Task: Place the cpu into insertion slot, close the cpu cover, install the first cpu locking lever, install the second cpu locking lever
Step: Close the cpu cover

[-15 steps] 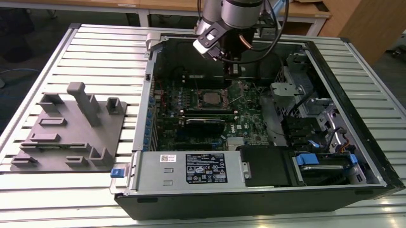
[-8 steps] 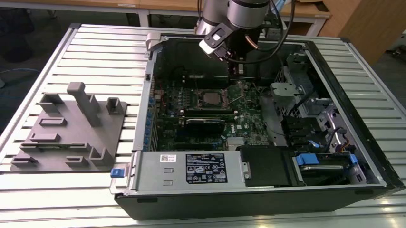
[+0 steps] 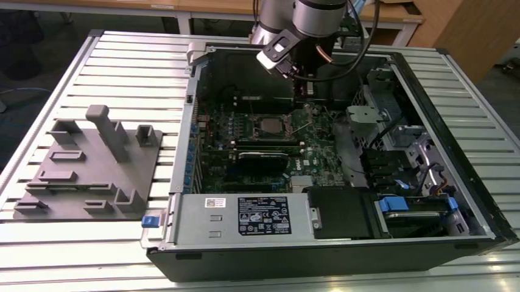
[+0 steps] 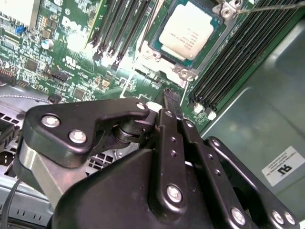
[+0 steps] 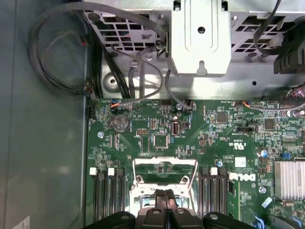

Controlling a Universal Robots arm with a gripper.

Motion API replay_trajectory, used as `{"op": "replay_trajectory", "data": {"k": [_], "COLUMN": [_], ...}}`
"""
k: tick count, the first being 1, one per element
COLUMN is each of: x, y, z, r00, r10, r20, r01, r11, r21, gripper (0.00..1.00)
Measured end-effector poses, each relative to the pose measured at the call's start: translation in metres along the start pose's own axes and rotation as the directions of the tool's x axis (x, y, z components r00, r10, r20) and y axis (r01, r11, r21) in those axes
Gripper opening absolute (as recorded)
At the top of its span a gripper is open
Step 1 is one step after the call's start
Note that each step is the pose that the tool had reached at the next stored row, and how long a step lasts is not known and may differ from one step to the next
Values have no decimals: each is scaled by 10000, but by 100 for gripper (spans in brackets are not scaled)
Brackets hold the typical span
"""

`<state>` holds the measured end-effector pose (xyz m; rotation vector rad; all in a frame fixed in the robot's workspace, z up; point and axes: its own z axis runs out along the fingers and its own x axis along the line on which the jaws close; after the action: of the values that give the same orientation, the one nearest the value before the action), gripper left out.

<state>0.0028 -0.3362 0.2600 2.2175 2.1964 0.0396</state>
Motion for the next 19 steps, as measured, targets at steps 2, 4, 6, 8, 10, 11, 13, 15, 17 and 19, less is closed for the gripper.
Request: {"op": "replay_trajectory", "data": {"k": [2,4,6,8,10,11,13,15,17,19], "x": [0,0,1,1,2,3,3,4,5,6], "y": [26,53,85,120,157,176,215,258,299,339], "z": [1,2,4,6,8,10,12,14,16,18], "r00": [10000,10000,10000,10000,10000,10000,10000,10000,10000,10000], "r10": [1,1,2,2,1,1,2,1,2,1], "r20": [2,1,1,1,0,-1,0,0,0,0], "r01": [-1,-1,-2,-2,-1,-1,-2,-1,-2,-1], "r11": [10000,10000,10000,10000,10000,10000,10000,10000,10000,10000], "r21": [0,0,0,0,0,-1,-1,-1,0,0], "gripper": [10,10,10,10,10,10,10,10,10,10]}}
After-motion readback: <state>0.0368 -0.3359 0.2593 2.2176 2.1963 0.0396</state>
